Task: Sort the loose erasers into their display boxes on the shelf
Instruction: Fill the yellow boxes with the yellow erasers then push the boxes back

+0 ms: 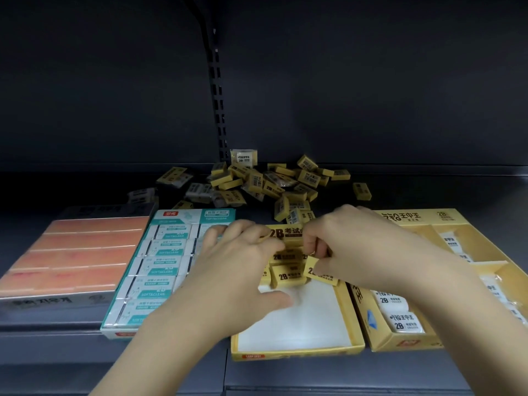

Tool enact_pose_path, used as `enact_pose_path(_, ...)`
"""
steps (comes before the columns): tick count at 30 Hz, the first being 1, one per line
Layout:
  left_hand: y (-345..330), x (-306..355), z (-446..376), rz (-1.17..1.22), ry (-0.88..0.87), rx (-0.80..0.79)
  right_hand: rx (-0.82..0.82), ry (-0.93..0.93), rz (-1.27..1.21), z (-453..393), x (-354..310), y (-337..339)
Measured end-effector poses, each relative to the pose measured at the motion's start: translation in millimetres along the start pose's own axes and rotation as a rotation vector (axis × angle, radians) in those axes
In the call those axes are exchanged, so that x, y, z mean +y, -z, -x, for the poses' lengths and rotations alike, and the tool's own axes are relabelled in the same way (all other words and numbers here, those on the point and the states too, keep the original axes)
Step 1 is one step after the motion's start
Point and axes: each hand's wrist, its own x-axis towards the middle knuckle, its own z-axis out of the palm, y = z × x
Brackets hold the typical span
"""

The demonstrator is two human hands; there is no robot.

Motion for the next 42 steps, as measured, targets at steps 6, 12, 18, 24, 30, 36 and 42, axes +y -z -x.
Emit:
enact_pose_path(6, -7.1, 7.6, -5.3, -0.032, -0.011, 0.042, 0.004, 0.003, 0.075, 6.0, -0.9, -8.9)
enact_pose_path(12, -11.1, 8.4, -6.8, -0.005, 0.015, 0.085, 0.061, 0.046, 0.094, 6.2, 3.2, -19.0)
enact_pose_path(18, -10.0, 2.8, -7.4, -0.039, 0.048, 0.059, 0.142, 0.049, 0.103, 9.5, 9.2, -19.2)
enact_pose_path(24, -4.2, -2.4, -9.2, -0.069, 0.069, -0.023, 0.136, 0.031, 0.143, 6.0, 5.6, -20.4)
enact_pose_path(30, -1.7, -5.4, -9.9, -0.080, 0.048, -0.047, 0.120, 0.027, 0.130, 3.8, 7.4, -22.2)
enact_pose_path(36, 0.2, -9.5, -10.3, -0.077, 0.013, -0.069, 0.132, 0.067, 0.064, 3.7, 10.6, -24.1)
enact_pose_path(42, 7.9, -18.3, -25.7, 0.073, -0.014, 0.067, 0.294, 0.099, -0.052, -0.3, 18.5, -21.7)
